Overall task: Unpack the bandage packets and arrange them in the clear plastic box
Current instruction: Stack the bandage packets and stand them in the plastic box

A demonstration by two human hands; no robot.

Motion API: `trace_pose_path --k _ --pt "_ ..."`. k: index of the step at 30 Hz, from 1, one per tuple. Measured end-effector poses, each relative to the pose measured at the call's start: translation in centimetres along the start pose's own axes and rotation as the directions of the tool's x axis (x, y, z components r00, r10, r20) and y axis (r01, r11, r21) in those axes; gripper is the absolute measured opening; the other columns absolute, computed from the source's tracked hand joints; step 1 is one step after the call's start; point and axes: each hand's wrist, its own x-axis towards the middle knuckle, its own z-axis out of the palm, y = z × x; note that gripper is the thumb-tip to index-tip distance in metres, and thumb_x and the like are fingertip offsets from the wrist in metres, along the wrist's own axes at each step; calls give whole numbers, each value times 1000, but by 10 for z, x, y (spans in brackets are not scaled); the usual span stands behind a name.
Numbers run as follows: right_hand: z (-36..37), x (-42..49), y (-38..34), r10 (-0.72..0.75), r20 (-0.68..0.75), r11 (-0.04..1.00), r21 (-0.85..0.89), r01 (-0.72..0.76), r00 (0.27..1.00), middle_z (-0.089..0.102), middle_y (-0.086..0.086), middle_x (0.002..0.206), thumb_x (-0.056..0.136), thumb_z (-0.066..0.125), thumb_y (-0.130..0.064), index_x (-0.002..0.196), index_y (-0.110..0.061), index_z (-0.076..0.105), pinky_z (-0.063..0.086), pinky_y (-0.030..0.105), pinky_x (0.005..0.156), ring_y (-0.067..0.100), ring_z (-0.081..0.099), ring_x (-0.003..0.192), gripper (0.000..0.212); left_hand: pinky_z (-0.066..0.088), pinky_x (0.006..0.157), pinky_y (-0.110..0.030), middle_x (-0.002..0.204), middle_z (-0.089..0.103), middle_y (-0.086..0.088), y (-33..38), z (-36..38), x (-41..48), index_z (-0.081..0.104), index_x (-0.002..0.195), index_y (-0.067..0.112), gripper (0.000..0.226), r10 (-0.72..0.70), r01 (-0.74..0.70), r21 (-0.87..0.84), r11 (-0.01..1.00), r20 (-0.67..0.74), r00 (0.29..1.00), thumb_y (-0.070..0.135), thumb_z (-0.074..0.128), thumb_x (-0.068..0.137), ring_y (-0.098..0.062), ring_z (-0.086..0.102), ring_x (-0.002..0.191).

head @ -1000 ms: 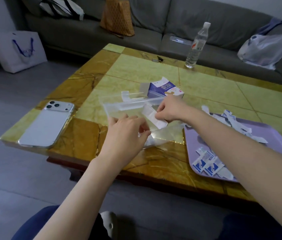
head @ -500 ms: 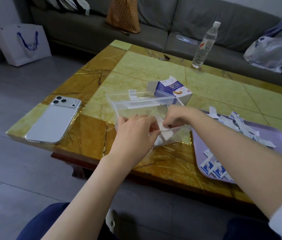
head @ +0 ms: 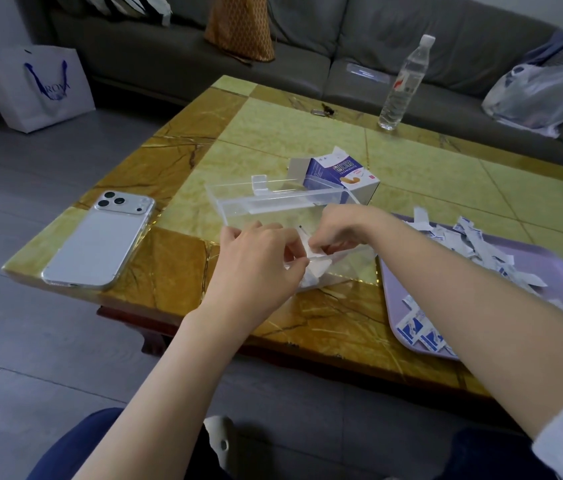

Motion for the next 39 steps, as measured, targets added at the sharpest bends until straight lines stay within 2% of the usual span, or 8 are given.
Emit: trace_pose_path --k 4,9,14,18,23,27,33,39 --pt "5 2 -6 -19 62 999 30 17 998 52 4 69 89 54 -22 71 -9 49 38 21 51 13 48 56 23 24 83 -30 85 60 13 0 0 0 63 82 29 8 -12 12 -3 1000 -1 1000 33 57 87 -9 46 83" --pt "7 6 -6 -31 36 996 79 28 999 54 5 65 86 61 -20 67 -9 51 40 21 49 13 51 55 25 23 83 -30 83 60 13 -1 0 0 59 79 31 8 -13 13 -21 1000 -4 1000 34 58 86 -9 47 82" --pt "10 9 -4 -40 -7 973 227 40 999 66 10 92 86 64 -21 89 -4 58 54 27 64 21 69 86 18 23 83 -30 83 59 13 -1 0 0 57 78 32 9 -6 6 -27 1000 -2 1000 33 57 87 -8 47 81" --pt "11 10 -6 -50 -12 950 309 51 999 67 13 101 87 64 -17 97 -1 60 59 33 73 22 68 87 19 21 81 -29 82 58 14 -1 0 0 56 78 33 9 -3 3 -26 1000 -5 1000 34 57 87 -8 47 81" --pt "12 8 -8 -39 -36 963 267 47 999 64 14 96 89 59 -9 78 -5 55 57 28 58 20 66 69 13 23 83 -30 80 57 14 -1 0 0 54 76 34 11 3 -3 -40 999 -4 1000 33 58 87 -6 45 79" --pt "11 6 -9 -43 -30 962 270 50 999 66 15 92 92 55 -10 76 -4 54 52 20 43 19 66 59 17 21 80 -29 79 57 14 -1 0 0 53 75 35 12 2 -3 -34 999 -6 1000 35 58 87 -6 45 78" --pt "12 7 -10 -9 22 964 265 3 1000 67 21 99 91 51 -4 105 7 57 59 35 73 24 69 71 18 22 81 -28 80 59 14 -1 0 0 54 76 34 11 1 -1 -26 1000 -3 1000 35 58 86 -6 46 78" --pt "12 9 -13 15 90 978 204 -33 996 68 15 103 87 62 -7 106 3 63 54 32 89 22 67 99 21 22 82 -28 80 58 14 0 0 -1 55 76 34 10 0 0 -27 1000 1 1000 34 58 86 -5 46 77"
